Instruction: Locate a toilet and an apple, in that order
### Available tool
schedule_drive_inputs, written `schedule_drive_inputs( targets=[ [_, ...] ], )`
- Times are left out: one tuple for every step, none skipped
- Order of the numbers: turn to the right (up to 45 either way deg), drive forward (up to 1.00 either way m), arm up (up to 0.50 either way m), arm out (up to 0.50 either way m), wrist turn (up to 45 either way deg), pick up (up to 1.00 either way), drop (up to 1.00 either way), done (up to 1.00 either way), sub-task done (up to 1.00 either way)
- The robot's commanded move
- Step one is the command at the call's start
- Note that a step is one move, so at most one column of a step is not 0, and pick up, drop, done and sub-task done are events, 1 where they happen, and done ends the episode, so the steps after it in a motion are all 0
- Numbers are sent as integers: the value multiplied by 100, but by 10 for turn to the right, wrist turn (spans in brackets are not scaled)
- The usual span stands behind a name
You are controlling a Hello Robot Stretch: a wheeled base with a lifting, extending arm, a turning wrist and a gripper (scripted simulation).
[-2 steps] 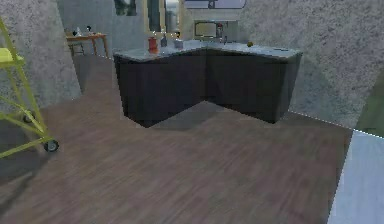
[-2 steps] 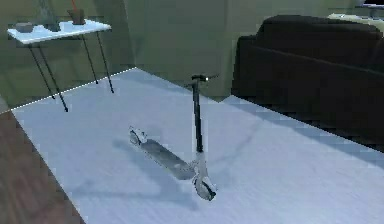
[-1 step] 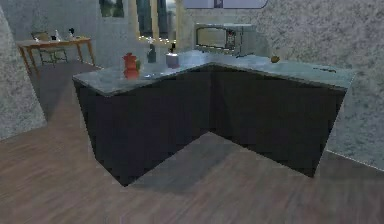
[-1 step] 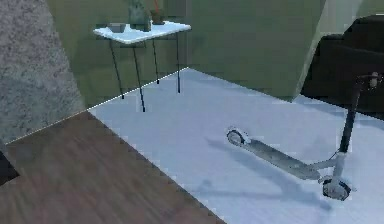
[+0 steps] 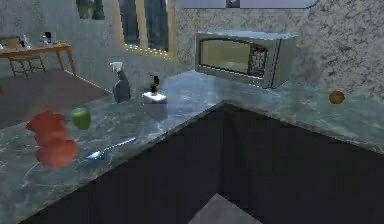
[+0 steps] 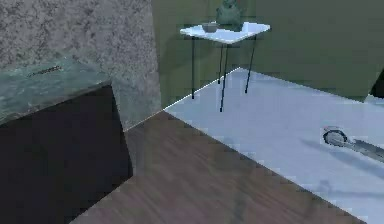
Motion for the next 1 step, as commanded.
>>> schedule_drive_inputs(
  targets=[
    [-300,0,0,0,0,0,0,0,0]
  ],
)
